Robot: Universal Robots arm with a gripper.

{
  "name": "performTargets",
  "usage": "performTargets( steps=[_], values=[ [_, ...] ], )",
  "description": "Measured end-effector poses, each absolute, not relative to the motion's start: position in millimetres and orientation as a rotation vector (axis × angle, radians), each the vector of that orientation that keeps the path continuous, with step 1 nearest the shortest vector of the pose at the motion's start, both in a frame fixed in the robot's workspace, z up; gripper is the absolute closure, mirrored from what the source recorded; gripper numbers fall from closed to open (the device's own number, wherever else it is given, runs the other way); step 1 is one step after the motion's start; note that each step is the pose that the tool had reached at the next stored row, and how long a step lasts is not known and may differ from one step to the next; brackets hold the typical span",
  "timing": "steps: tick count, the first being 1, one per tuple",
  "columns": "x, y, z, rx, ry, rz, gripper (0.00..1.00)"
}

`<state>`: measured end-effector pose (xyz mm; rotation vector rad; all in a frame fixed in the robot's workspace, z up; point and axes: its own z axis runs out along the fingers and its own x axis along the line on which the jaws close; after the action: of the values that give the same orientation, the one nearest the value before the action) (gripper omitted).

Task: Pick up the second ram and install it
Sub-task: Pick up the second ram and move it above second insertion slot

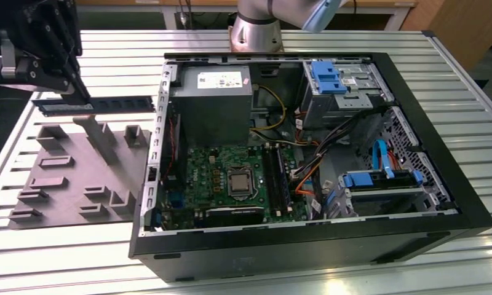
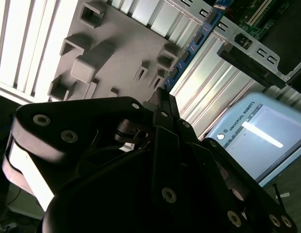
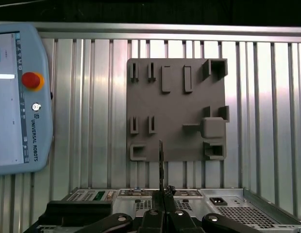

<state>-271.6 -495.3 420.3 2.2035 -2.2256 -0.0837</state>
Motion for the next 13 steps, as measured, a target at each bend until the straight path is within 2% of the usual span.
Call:
performTargets(
  steps=[13],
  values=[
    [-261.3,-495.2,420.3,2.203,-2.226,-0.084,0.89]
  ],
)
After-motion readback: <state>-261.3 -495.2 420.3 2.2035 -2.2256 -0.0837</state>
